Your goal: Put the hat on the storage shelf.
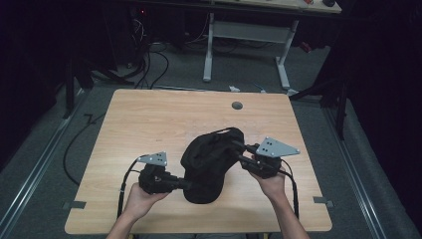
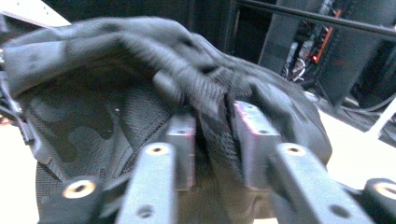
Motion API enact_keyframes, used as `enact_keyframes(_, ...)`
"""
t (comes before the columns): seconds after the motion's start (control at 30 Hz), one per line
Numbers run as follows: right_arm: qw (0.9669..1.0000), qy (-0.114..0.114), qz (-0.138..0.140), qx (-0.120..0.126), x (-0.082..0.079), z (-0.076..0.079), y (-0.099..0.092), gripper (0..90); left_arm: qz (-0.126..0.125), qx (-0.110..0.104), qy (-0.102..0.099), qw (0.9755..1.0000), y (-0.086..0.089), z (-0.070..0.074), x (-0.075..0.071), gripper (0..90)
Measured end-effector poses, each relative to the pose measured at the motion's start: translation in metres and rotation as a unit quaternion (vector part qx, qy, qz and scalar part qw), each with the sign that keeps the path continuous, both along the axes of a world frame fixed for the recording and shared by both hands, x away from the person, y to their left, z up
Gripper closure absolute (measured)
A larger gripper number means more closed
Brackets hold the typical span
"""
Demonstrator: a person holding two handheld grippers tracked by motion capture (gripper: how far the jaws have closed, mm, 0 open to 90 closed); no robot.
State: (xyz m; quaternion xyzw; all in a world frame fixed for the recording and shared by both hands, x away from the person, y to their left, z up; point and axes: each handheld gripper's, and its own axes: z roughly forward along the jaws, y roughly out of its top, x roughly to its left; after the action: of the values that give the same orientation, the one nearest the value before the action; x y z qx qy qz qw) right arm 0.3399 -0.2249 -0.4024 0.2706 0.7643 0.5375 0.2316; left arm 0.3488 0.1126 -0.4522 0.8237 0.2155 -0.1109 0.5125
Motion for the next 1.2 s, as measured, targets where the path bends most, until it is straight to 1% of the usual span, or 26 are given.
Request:
enact_keyframes(0.1,0.9998,0.011,-0.012,0.007,0.001,-0.001,-0.003,52.4,0.007,0.003,-0.012,0.9999,0.001,0.003,-0.002,86.8)
enact_keyframes(0.2,0.9994,0.016,-0.023,0.019,-0.001,-0.003,-0.008,42.4,0.011,0.002,-0.015,0.9998,0.001,0.004,-0.004,86.9)
enact_keyframes(0.27,0.9991,0.021,-0.028,0.024,-0.002,-0.005,-0.011,38.1,0.014,0.003,-0.019,0.9997,0.001,0.005,-0.004,86.9)
enact_keyframes(0.33,0.9985,0.023,-0.034,0.037,-0.005,-0.007,-0.016,34.4,0.019,0.004,-0.021,0.9996,0.002,0.004,-0.004,86.9)
enact_keyframes(0.4,0.9971,0.034,-0.041,0.053,-0.006,-0.010,-0.024,31.2,0.028,-0.006,-0.021,0.9994,0.004,0.006,-0.003,86.9)
enact_keyframes(0.47,0.9963,0.041,-0.046,0.060,-0.008,-0.014,-0.030,29.9,0.035,-0.012,-0.023,0.9991,0.007,0.008,-0.003,86.9)
enact_keyframes(0.53,0.9953,0.056,-0.056,0.056,-0.008,-0.021,-0.036,28.8,0.043,-0.012,-0.028,0.9986,0.009,0.010,-0.003,86.9)
enact_keyframes(0.57,0.9944,0.067,-0.066,0.048,-0.009,-0.028,-0.039,28.5,0.047,-0.012,-0.030,0.9984,0.009,0.011,-0.003,86.9)
enact_keyframes(0.6,0.9938,0.073,-0.073,0.041,-0.009,-0.033,-0.040,28.9,0.052,-0.013,-0.032,0.9981,0.010,0.012,-0.003,86.9)
enact_keyframes(0.63,0.9924,0.084,-0.085,0.029,-0.008,-0.040,-0.042,29.7,0.056,-0.011,-0.034,0.9978,0.010,0.013,-0.002,86.9)
enact_keyframes(0.7,0.9883,0.104,-0.112,0.003,-0.007,-0.055,-0.045,31.7,0.067,-0.011,-0.039,0.9970,0.011,0.014,-0.002,86.8)
enact_keyframes(0.73,0.9846,0.115,-0.131,-0.013,-0.007,-0.065,-0.047,32.0,0.071,-0.011,-0.040,0.9966,0.011,0.014,-0.002,86.9)
enact_keyframes(0.77,0.9818,0.123,-0.143,-0.021,-0.006,-0.070,-0.048,32.3,0.075,-0.011,-0.042,0.9962,0.012,0.015,-0.001,86.8)
enact_keyframes(0.8,0.9783,0.132,-0.157,-0.029,-0.005,-0.077,-0.050,32.9,0.081,-0.010,-0.045,0.9956,0.012,0.015,-0.001,86.8)
enact_keyframes(0.87,0.9695,0.156,-0.184,-0.041,-0.004,-0.091,-0.053,33.7,0.091,-0.010,-0.051,0.9945,0.013,0.017,0.000,86.8)
enact_keyframes(0.9,0.9664,0.161,-0.195,-0.047,-0.003,-0.094,-0.054,34.1,0.098,-0.010,-0.056,0.9936,0.014,0.018,0.000,86.8)
enact_keyframes(0.93,0.9622,0.163,-0.210,-0.058,-0.003,-0.100,-0.057,34.4,0.102,-0.011,-0.059,0.9930,0.015,0.019,0.000,86.8)
enact_keyframes(1.0,0.9564,0.168,-0.230,-0.065,-0.002,-0.105,-0.059,35.3,0.112,-0.014,-0.066,0.9914,0.016,0.021,0.001,86.8)
enact_keyframes(1.03,0.9520,0.172,-0.243,-0.072,-0.001,-0.108,-0.061,35.4,0.119,-0.016,-0.069,0.9904,0.017,0.023,0.001,86.8)
enact_keyframes(1.07,0.9484,0.177,-0.252,-0.075,0.000,-0.111,-0.062,35.4,0.123,-0.016,-0.071,0.9897,0.017,0.024,0.001,86.8)
enact_keyframes(1.2,0.9377,0.193,-0.274,-0.090,0.003,-0.120,-0.064,35.5,0.144,-0.016,-0.079,0.9863,0.018,0.027,0.004,86.8)
